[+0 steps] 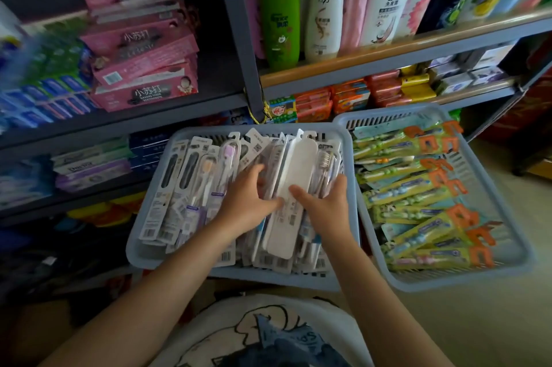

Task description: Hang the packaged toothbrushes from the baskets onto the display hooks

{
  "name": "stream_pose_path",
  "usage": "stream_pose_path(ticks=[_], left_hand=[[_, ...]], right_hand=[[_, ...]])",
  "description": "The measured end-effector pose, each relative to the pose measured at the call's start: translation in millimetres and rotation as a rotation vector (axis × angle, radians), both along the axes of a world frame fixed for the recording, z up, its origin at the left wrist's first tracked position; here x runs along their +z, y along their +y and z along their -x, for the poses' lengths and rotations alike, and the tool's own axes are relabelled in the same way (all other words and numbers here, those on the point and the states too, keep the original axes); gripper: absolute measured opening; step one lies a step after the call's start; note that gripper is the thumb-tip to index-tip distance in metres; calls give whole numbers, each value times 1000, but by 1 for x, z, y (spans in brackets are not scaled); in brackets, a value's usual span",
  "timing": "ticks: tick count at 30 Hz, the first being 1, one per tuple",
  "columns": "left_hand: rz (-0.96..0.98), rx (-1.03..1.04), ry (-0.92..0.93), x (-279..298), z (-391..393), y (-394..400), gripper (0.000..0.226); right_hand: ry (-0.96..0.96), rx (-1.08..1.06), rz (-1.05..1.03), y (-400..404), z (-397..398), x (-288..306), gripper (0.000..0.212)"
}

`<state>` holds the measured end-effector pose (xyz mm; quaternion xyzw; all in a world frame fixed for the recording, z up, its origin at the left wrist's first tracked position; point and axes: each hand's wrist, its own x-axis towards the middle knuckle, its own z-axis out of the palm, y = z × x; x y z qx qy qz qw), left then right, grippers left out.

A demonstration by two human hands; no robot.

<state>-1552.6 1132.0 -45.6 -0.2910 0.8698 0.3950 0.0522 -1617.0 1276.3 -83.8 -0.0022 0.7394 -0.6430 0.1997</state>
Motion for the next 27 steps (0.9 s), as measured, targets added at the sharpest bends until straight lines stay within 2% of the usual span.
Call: stream_pose_path(ticks=[4,10,15,20,23,27], left_hand=[[-26,12,-27,2,2,-5,75],[4,-4,-51,-2,4,3,70],[-50,61,16,-9,6,10,68],[-14,58,41,-11,7,6,59],[15,29,32,-12,8,5,60],[93,-35,-30,-14,14,3,77]], right_hand=[[-25,5,41,3,0,1,52],[72,-14,-30,6,-1,4,54],[-53,-41,16,13,4,8,50],[-47,-23,-9,4,-3,9,47],[-64,-51,8,4,-4,10,47],[-79,-87,16,13,-3,9,46]])
